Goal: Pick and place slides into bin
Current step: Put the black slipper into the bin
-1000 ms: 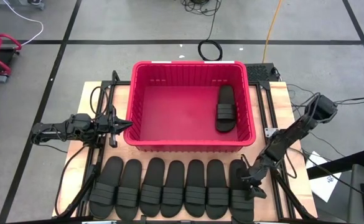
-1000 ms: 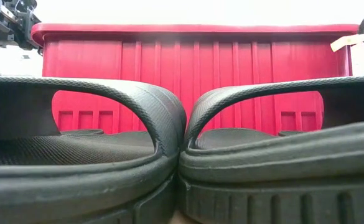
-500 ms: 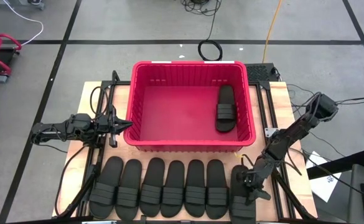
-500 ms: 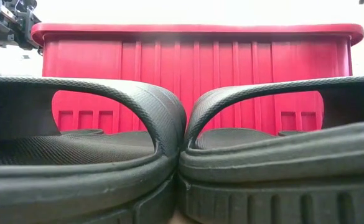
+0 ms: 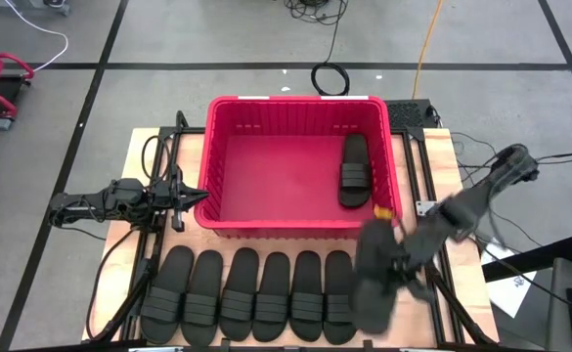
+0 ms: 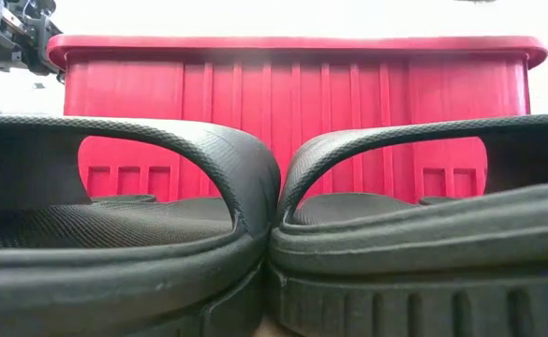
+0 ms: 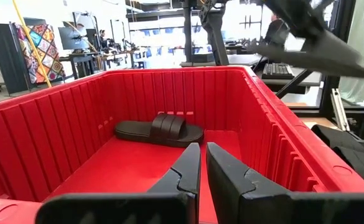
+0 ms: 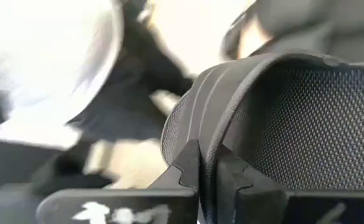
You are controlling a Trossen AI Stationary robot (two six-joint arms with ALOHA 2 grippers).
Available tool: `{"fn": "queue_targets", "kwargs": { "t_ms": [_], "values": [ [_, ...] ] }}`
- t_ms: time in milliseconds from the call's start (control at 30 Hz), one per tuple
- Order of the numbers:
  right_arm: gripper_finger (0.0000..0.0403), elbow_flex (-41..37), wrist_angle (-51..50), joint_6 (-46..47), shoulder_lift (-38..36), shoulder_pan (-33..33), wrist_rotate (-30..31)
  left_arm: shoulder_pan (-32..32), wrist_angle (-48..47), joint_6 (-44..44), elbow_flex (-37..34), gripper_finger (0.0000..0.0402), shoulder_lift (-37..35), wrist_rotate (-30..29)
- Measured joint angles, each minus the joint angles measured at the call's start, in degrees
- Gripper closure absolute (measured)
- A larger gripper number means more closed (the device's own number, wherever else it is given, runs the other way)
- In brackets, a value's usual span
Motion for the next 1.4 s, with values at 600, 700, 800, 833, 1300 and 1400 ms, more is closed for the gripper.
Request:
{"fn": "queue_targets", "kwargs": {
  "t_ms": [600, 700, 800, 833, 1300, 1400],
  "values": [
    [0.0399, 28.6, -15.5, -46.9, 3.5, -43.2, 4.3, 0.0, 0.1, 1.7, 0.0, 0.0371, 0.0, 0.0],
    [0.0399, 28.7, -17.6, -51.5, 4.6, -49.6, 0.4, 0.0, 0.1, 1.7, 0.0, 0.0371, 0.0, 0.0],
    [0.0398, 28.6, -24.4, -54.7, 6.6, -56.3, -4.2, 0.0, 0.1, 1.8, 0.0, 0.0371, 0.0, 0.0],
    [0.0398, 28.5, -26.6, -56.0, 7.4, -58.3, -5.5, 0.0, 0.1, 1.8, 0.0, 0.0371, 0.0, 0.0],
    [0.0398, 28.6, -32.4, -81.8, 19.9, -72.5, -20.2, 0.0, 0.6, 2.2, 0.0, 0.0371, 0.0, 0.0],
    [0.0399, 28.6, -33.5, -84.1, 24.3, -72.6, -20.0, 0.0, 0.6, 2.3, 0.0, 0.0371, 0.0, 0.0]
  ]
}}
